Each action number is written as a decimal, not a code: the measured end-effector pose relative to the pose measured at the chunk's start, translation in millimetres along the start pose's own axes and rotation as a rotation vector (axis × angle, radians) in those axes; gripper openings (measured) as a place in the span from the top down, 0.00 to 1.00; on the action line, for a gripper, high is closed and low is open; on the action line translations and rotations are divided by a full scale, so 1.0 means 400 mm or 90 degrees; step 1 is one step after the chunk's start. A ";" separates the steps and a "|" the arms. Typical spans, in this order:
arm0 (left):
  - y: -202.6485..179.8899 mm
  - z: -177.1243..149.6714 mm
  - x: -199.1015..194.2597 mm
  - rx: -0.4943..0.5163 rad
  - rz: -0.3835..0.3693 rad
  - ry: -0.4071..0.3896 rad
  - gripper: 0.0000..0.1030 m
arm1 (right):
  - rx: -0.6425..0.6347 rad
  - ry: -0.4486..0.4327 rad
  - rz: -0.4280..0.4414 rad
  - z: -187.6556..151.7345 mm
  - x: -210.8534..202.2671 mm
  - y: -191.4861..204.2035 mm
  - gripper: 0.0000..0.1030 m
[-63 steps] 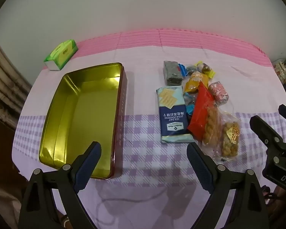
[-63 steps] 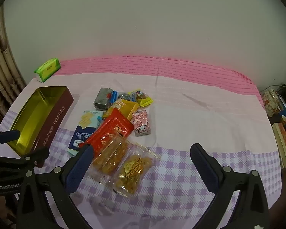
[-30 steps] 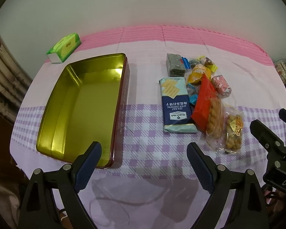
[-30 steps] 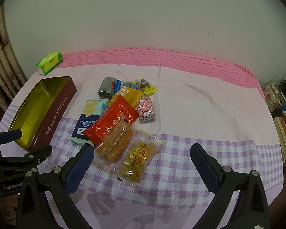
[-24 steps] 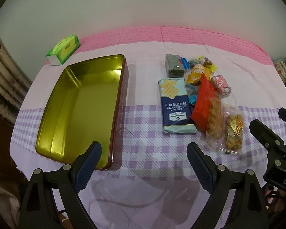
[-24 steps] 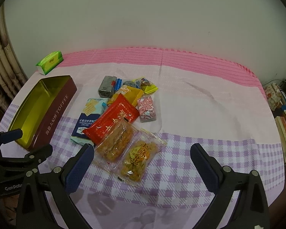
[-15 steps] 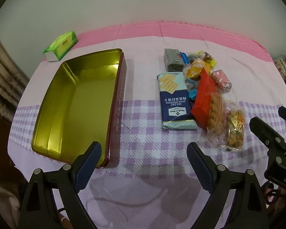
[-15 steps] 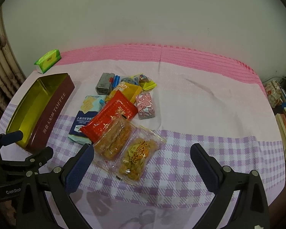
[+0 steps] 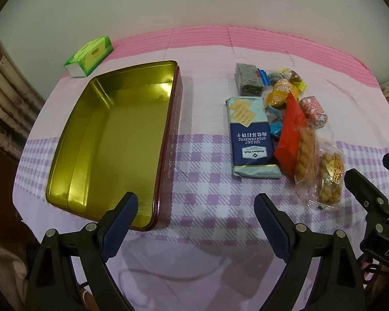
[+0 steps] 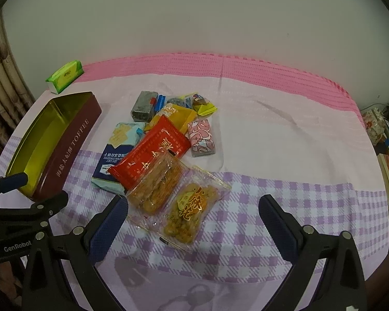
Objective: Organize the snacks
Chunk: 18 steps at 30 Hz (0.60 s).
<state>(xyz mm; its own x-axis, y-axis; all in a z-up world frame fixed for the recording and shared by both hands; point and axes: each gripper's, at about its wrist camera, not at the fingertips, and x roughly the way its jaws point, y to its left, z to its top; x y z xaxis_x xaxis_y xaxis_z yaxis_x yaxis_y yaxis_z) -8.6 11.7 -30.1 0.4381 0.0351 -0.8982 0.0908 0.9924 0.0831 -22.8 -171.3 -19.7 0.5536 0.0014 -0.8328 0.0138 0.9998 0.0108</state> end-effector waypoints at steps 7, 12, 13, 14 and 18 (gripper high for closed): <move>0.001 0.000 0.001 0.003 0.004 -0.004 0.12 | 0.002 0.005 0.002 0.000 0.006 0.001 0.05; 0.001 0.000 0.003 0.004 0.006 -0.003 0.12 | 0.002 0.007 0.002 -0.001 0.007 0.003 0.06; 0.001 0.001 0.003 0.005 0.006 -0.003 0.12 | 0.002 0.007 0.003 -0.001 0.007 0.003 0.06; 0.001 0.001 0.003 0.004 0.006 -0.003 0.12 | 0.001 0.007 0.003 -0.002 0.007 0.004 0.06; 0.000 0.001 0.004 0.004 0.007 -0.003 0.12 | 0.002 0.008 0.003 -0.001 0.006 0.004 0.06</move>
<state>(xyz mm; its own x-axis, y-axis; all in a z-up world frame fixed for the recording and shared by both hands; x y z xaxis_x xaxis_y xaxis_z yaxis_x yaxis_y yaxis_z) -7.7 11.9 -31.3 0.4429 0.0449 -0.8954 0.0924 0.9911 0.0954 -21.6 -169.6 -22.0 0.5438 0.0062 -0.8392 0.0144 0.9998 0.0167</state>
